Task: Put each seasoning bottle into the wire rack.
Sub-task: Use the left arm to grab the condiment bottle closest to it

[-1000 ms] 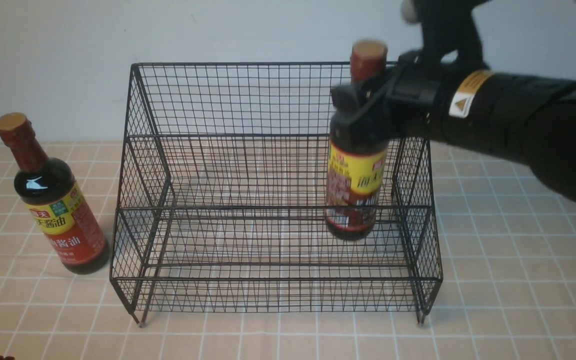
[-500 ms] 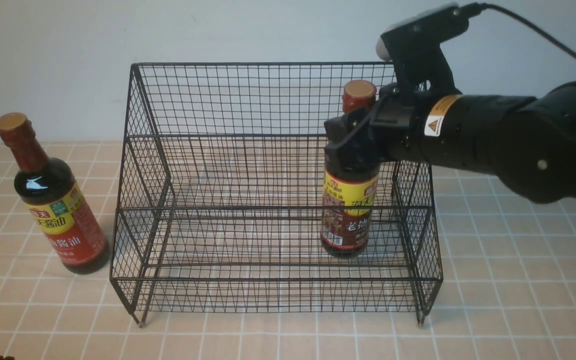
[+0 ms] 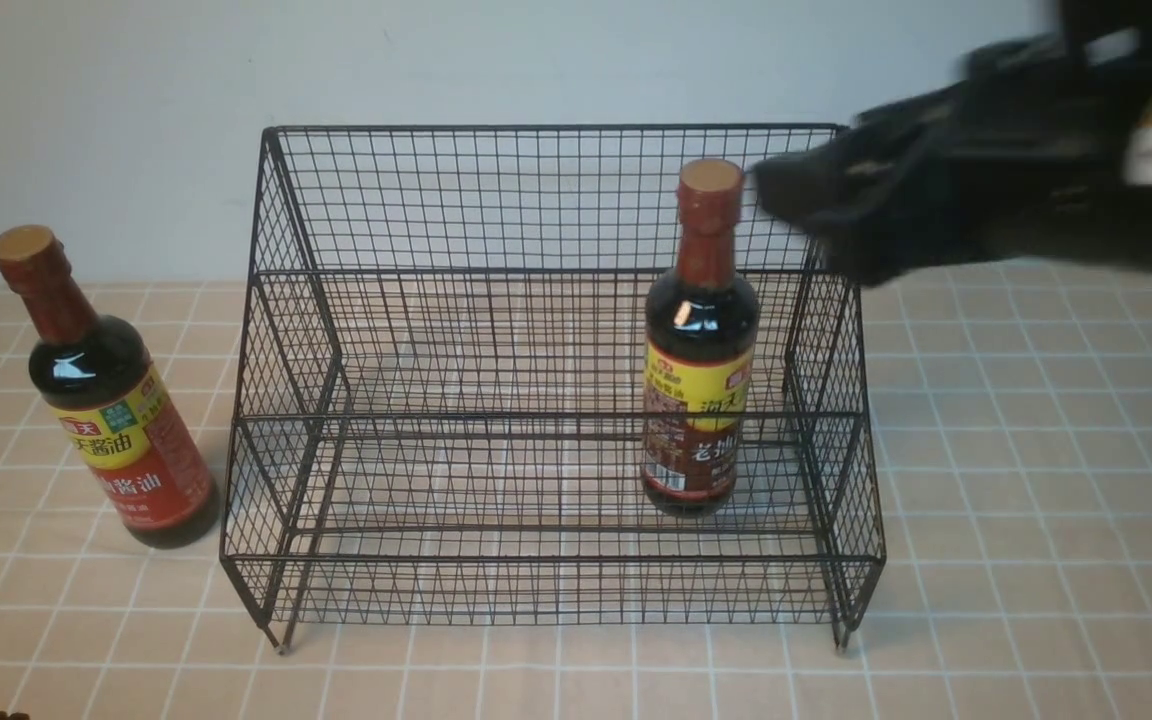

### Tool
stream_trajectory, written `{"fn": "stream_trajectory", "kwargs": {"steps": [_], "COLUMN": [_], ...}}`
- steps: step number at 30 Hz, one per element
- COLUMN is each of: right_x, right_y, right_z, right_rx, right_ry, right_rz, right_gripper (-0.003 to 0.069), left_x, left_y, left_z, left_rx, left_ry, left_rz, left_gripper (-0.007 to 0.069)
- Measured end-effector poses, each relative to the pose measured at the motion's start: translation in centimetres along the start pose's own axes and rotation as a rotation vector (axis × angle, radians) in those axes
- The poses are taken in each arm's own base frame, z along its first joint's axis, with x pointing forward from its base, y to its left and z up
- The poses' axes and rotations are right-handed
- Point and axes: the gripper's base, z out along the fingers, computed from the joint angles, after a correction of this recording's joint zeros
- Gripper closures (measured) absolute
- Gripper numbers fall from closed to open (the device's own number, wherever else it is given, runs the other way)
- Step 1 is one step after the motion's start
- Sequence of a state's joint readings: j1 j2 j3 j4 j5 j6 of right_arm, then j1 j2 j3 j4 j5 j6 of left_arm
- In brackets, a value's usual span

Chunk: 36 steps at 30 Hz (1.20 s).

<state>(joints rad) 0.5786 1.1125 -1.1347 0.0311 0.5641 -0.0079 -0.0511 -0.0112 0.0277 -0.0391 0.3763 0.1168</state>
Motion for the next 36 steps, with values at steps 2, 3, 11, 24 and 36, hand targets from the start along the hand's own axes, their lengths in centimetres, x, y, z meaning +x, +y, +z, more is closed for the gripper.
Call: {"fn": "stream_trajectory", "kwargs": {"steps": [2, 3, 11, 24, 36], "right_x": [-0.3, -0.6, -0.8, -0.2, 6.5], "right_y": [0.0, 0.0, -0.1, -0.1, -2.4], "right_z": [-2.0, -4.4, -14.4, -18.0, -16.1], "right_rx": [0.001, 0.003, 0.001, -0.005, 0.321], "right_ry": [-0.019, -0.045, -0.232, -0.315, -0.291], "right_rz": [0.006, 0.023, 0.135, 0.138, 0.058], "right_gripper": [0.0294, 0.0373, 0.066, 0.0671, 0.0672], "left_x": [0.0, 0.0, 0.0, 0.0, 0.0], "left_y": [0.0, 0.0, 0.0, 0.0, 0.0], "left_z": [0.0, 0.0, 0.0, 0.0, 0.0], "left_rx": [0.0, 0.0, 0.0, 0.0, 0.0], "left_ry": [0.0, 0.0, 0.0, 0.0, 0.0], "left_rz": [0.0, 0.0, 0.0, 0.0, 0.0], "left_gripper": [0.0631, 0.0631, 0.0631, 0.0631, 0.0631]}}
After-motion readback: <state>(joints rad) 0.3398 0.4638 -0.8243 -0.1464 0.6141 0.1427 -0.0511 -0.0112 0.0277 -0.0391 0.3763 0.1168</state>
